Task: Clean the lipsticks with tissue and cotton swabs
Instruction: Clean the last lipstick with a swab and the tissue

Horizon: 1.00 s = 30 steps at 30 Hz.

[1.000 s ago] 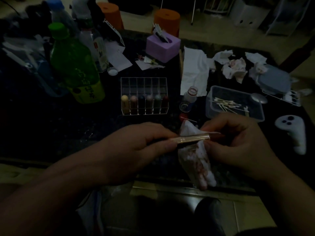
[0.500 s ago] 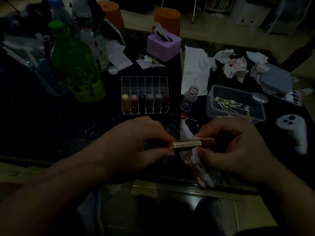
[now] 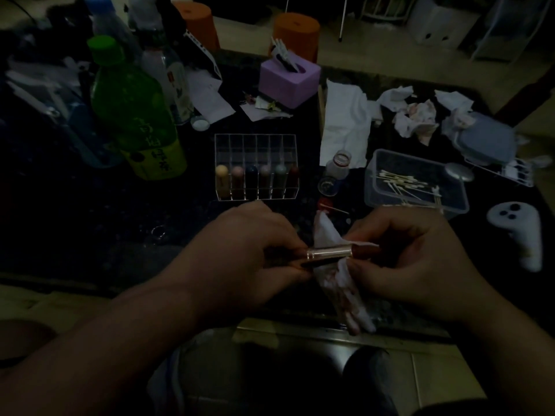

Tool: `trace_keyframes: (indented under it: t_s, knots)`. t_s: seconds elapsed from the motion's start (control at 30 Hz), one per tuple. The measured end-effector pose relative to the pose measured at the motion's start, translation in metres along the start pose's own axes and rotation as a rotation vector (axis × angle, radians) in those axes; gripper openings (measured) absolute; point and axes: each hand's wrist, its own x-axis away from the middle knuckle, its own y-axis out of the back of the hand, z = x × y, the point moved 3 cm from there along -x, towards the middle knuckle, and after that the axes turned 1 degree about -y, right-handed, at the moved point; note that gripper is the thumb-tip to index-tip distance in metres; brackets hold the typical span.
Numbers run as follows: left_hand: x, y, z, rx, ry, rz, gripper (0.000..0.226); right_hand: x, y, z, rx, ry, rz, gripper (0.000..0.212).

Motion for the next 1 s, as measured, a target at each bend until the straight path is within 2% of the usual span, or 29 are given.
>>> trace_keyframes:
  t_s: [0.1, 0.23, 0.33, 0.5, 0.57, 0.63, 0.7, 0.77, 0.87, 1.0]
  knots:
    - [0.000, -0.001, -0.001, -0.032, 0.079, -0.088, 0.031, 0.000, 0.000, 0.001, -0.020, -0.006, -0.001, 0.014]
    - [-0.001, -0.001, -0.001, 0.077, 0.039, 0.083, 0.041, -0.002, 0.005, 0.001, -0.014, -0.009, -0.011, 0.014]
    - [0.000, -0.003, -0.001, 0.070, 0.010, 0.152, 0.030, -0.002, 0.004, -0.001, 0.012, -0.021, 0.015, 0.013]
    - [0.003, -0.010, -0.011, 0.123, 0.133, -0.018, 0.016, -0.003, -0.002, -0.004, -0.074, -0.048, -0.047, 0.015]
    - [0.003, -0.014, -0.015, 0.180, 0.227, -0.075, 0.016, -0.006, -0.003, -0.012, -0.136, -0.116, -0.113, 0.015]
    - [0.004, -0.020, -0.016, 0.242, 0.325, -0.101, 0.015, -0.006, -0.009, -0.023, -0.312, -0.238, -0.136, 0.006]
    - [0.003, -0.024, -0.013, 0.313, 0.404, -0.133, 0.015, -0.005, -0.021, -0.030, -0.495, -0.346, -0.069, 0.030]
    - [0.002, -0.026, -0.009, 0.344, 0.443, -0.173, 0.017, -0.002, -0.031, -0.032, -0.461, -0.367, -0.031, 0.045]
    - [0.001, -0.031, -0.002, 0.370, 0.492, -0.160, 0.012, 0.001, -0.035, -0.038, -0.366, -0.373, -0.093, 0.035]
    - [-0.003, -0.036, 0.007, 0.483, 0.523, -0.141, 0.013, -0.002, -0.029, -0.046, -0.541, -0.518, -0.136, 0.032]
